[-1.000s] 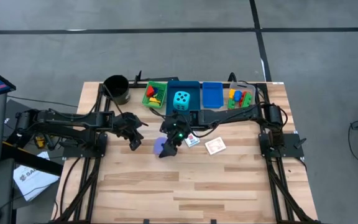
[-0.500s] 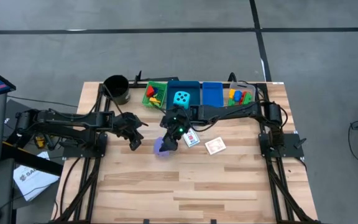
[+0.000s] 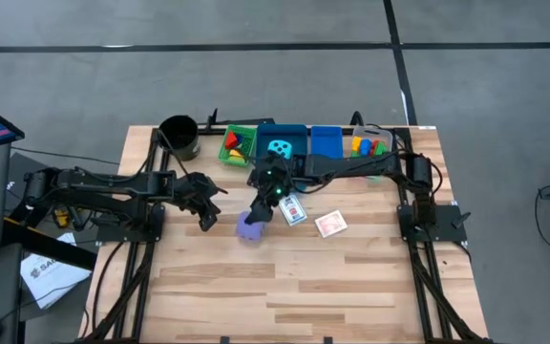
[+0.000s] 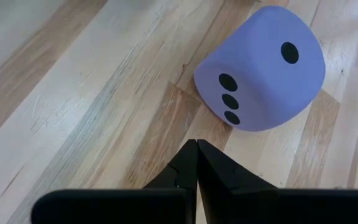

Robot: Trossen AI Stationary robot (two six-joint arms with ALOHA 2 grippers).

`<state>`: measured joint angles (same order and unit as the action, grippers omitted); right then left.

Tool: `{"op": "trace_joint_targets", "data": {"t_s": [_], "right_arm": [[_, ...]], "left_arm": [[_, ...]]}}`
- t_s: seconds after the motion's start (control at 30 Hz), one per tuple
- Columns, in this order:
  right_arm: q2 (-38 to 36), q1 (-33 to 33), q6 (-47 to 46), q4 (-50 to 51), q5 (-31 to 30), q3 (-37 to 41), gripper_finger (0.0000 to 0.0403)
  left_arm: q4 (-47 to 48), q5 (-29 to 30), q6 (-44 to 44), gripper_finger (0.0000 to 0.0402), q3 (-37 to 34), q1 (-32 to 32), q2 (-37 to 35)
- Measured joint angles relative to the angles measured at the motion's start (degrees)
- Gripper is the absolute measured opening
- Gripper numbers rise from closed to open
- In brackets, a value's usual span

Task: Pick & Place Toys
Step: Put the purple die into the blue bin

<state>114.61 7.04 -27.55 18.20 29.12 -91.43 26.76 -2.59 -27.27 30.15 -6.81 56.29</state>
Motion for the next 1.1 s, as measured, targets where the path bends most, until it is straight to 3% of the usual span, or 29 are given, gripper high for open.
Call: {"op": "trace_joint_targets", "data": {"t_s": [0.27, 0.43, 0.73, 1.1], "right_arm": [[0.00, -0.75, 5.17, 1.82, -0.83, 0.02, 0.0399], [0.00, -1.19, 10.85, 3.82, -5.05, 0.00, 0.0399], [0.02, -2.26, 24.73, 19.65, -12.93, -6.83, 0.0399], [-0.02, -3.11, 25.18, 17.03, -13.18, -9.25, 0.0399]], "left_arm": [[-0.01, 0.00, -2.93, 0.0000, 0.00, 0.00, -0.01], [0.00, 0.00, -5.72, 0.0000, 0.00, 0.00, 0.00], [0.00, 0.00, -6.71, 0.0000, 0.00, 0.00, 0.00], [-0.69, 0.03, -9.67, 0.0000, 0.00, 0.00, 0.00]]}}
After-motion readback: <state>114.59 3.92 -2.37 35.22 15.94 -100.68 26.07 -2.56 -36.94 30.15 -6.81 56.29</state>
